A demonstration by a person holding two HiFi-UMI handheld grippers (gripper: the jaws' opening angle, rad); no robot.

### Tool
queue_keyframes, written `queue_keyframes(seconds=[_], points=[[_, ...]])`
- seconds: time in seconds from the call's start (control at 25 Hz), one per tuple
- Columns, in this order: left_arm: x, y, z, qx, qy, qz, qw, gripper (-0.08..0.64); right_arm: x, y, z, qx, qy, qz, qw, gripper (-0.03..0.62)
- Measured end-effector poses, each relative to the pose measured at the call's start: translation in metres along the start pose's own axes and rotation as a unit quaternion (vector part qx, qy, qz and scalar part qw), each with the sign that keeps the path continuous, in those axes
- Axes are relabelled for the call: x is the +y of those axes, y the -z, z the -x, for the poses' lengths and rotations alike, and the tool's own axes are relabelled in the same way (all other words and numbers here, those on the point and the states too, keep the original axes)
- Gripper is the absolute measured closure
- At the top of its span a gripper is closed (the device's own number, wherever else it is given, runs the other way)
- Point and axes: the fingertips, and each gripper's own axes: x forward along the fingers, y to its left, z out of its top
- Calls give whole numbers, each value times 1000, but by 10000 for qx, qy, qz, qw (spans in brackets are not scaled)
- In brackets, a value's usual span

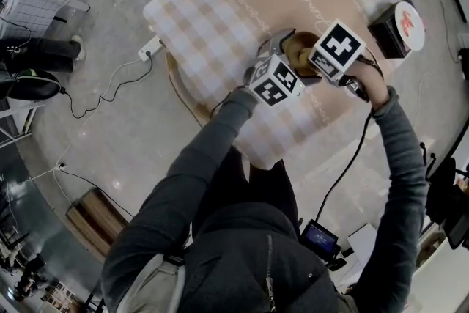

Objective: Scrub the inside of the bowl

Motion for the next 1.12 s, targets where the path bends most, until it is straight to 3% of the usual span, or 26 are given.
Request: queue_keyframes(seconds=[0.32, 1.12], points=[[0, 1, 0, 13, 0, 3, 10000, -26, 8, -1, -3, 220, -178, 159, 9995, 499], [2, 0, 0, 19, -13, 1, 10000, -28, 24, -10, -4, 206, -624, 250, 9975, 500]])
